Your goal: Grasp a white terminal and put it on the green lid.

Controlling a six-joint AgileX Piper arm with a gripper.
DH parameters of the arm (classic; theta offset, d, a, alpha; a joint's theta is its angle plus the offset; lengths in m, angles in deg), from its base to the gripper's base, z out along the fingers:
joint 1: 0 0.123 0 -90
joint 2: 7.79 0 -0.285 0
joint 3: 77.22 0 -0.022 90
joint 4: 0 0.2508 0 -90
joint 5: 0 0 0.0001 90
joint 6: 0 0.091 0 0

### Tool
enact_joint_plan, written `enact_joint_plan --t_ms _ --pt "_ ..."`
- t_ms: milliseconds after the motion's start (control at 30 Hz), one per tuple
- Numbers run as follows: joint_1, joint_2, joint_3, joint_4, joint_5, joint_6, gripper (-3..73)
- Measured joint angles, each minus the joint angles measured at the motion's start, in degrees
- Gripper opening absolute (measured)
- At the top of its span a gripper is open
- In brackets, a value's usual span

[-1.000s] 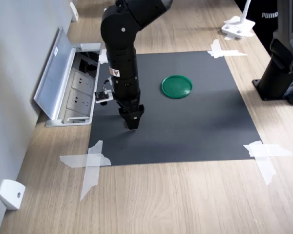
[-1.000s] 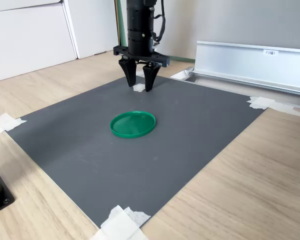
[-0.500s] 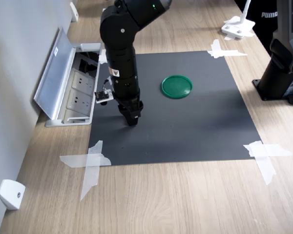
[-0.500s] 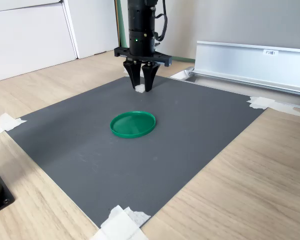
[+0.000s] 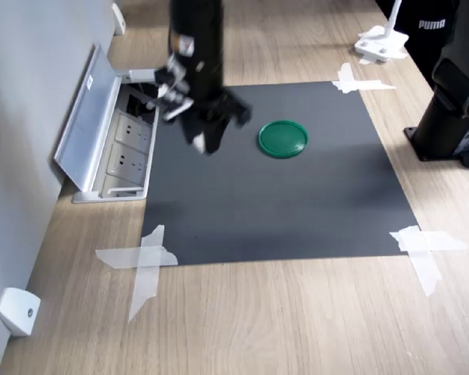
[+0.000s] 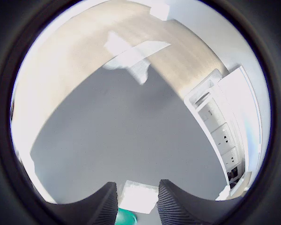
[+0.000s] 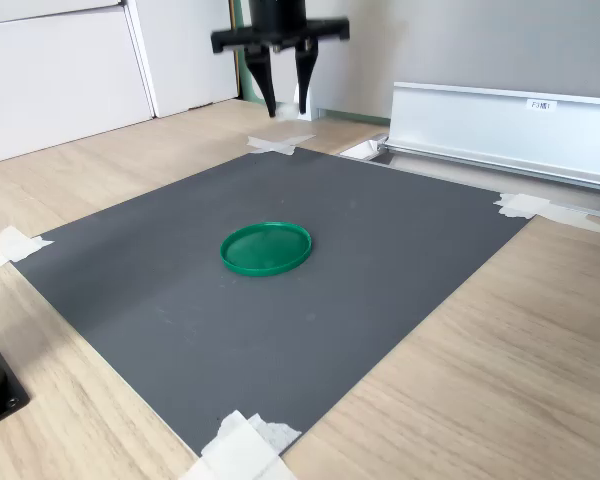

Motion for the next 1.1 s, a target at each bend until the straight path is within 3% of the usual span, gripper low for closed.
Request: enact_joint_plan --t_ms 333,600,1100 --pt "-9.17 -10.65 18.25 -2.83 -1.46 -13.99 33.1" --pt "-9.79 -14.15 30.58 -5.4 -8.08 -15.29 33.1" --pt "-9.79 -13.65 38.01 -8.65 -20.93 -14.39 33.0"
